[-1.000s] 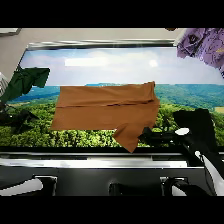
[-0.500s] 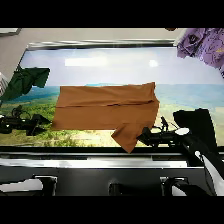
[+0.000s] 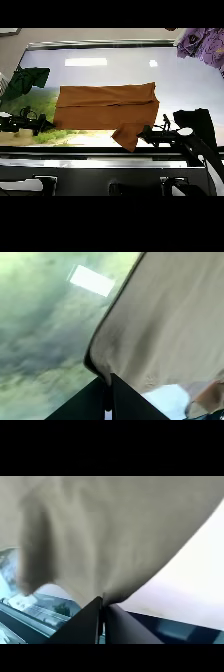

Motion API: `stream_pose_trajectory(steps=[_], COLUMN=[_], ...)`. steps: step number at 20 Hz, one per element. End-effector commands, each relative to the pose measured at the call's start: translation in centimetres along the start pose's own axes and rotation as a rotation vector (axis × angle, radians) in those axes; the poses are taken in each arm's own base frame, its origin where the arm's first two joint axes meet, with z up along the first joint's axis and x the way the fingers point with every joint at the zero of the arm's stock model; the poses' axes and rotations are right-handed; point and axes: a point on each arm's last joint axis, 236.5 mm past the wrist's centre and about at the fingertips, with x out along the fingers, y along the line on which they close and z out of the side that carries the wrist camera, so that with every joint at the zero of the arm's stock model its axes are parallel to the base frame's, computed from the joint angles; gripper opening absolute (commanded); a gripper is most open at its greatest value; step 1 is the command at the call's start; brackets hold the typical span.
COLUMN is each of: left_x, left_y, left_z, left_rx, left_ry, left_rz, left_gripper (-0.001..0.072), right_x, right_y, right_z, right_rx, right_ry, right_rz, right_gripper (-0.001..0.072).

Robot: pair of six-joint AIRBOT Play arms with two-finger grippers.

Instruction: Fold the clothes and pants, and hang the long-sleeved shirts on hangers.

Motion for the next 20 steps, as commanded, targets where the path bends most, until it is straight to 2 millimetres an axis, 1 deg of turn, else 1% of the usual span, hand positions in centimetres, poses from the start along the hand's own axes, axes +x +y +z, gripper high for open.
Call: stream_pose_trajectory(steps=[1,2,3,5,6,8,9,10,11,12,13,15,17,20], left_x=[-1.2,-2.0,-3.0,-5.7,-6.8,-8.6,-9.1,-9.4,-9.6,-9.7,-9.8,-10.0,-10.2,-9.6], left_y=[-1.7,-1.5,-0.7,1.1,1.4,1.0,0.6,0.1,-0.3,-0.8,-1.3,-2.6,-4.3,-6.3], left_z=[-0.7,-1.0,-1.3,-2.0,-2.6,-3.8,-4.3,-4.7,-4.9,-4.8,-4.5,-3.0,-1.1,1.9], left_rx=[-0.041,-0.037,-0.037,-0.040,-0.021,-0.015,-0.024,-0.031,-0.022,-0.013,0.007,0.049,0.097,0.151], left_ry=[-0.001,-0.014,-0.037,-0.092,-0.104,-0.149,-0.176,-0.199,-0.212,-0.227,-0.242,-0.290,-0.335,-0.360], left_rz=[-0.021,0.019,0.084,0.233,0.277,0.309,0.307,0.304,0.303,0.301,0.301,0.297,0.291,0.287], left_gripper=[0.0018,0.0018,0.0018,0.0018,0.0018,0.0018,0.0018,0.0018,0.0018,0.0018,0.0018,0.0018,0.0018,0.0018], right_x=[-1.9,-2.6,-3.4,-5.0,-5.9,-7.8,-8.6,-9.2,-9.8,-10.3,-10.7,-11.1,-10.9,-9.8], right_y=[1.6,2.0,2.2,1.7,1.2,0.5,0.4,0.7,1.1,1.4,1.8,2.5,3.8,4.8], right_z=[0.0,-0.5,-1.3,-3.4,-4.4,-7.0,-8.2,-9.1,-9.5,-9.5,-9.0,-7.2,-4.3,0.9], right_rx=[-0.041,-0.053,-0.068,-0.076,-0.075,-0.085,-0.086,-0.090,-0.100,-0.109,-0.123,-0.163,-0.208,-0.275], right_ry=[-0.056,-0.059,-0.053,-0.030,-0.020,0.005,0.013,0.009,-0.008,-0.035,-0.062,-0.106,-0.130,-0.114], right_rz=[0.010,0.007,-0.003,-0.061,-0.097,-0.156,-0.166,-0.161,-0.151,-0.146,-0.146,-0.154,-0.157,-0.201], right_gripper=[0.0025,0.0025,0.0025,0.0025,0.0025,0.0025,0.0024,0.0024,0.0024,0.0023,0.0023,0.0023,0.0023,0.0024])
